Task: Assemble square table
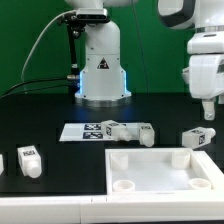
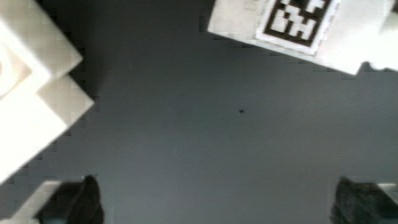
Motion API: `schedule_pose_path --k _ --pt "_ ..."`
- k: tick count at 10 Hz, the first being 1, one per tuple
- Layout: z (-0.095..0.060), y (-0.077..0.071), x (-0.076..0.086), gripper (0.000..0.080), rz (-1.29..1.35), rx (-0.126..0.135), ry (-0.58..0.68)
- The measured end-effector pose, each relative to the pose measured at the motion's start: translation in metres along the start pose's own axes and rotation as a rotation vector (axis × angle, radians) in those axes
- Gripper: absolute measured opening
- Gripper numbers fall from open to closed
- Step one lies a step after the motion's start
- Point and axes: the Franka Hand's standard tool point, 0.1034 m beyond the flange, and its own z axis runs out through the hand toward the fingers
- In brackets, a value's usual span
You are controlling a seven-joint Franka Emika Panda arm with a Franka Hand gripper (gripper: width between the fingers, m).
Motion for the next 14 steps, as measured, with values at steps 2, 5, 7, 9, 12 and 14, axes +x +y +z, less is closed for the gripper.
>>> schedule_pose_path --k 2,5,7,9,12,14 --pt "0.001 0.003 -0.001 0.0648 0.149 0.003 0.004" --pt "0.006 0.017 -0.013 0.0649 0.629 0.017 -0.008" --pt "0.006 0.02 -0.015 0.0648 0.795 0.039 -0.017" --pt "0.006 0.017 -0.014 0.0649 0.933 0.048 -0.02" --pt "0.016 0.029 -0.028 0.0648 1.228 0.095 -0.073" --pt "0.015 0.036 -0.024 0.0648 1.45 0.147 -0.126"
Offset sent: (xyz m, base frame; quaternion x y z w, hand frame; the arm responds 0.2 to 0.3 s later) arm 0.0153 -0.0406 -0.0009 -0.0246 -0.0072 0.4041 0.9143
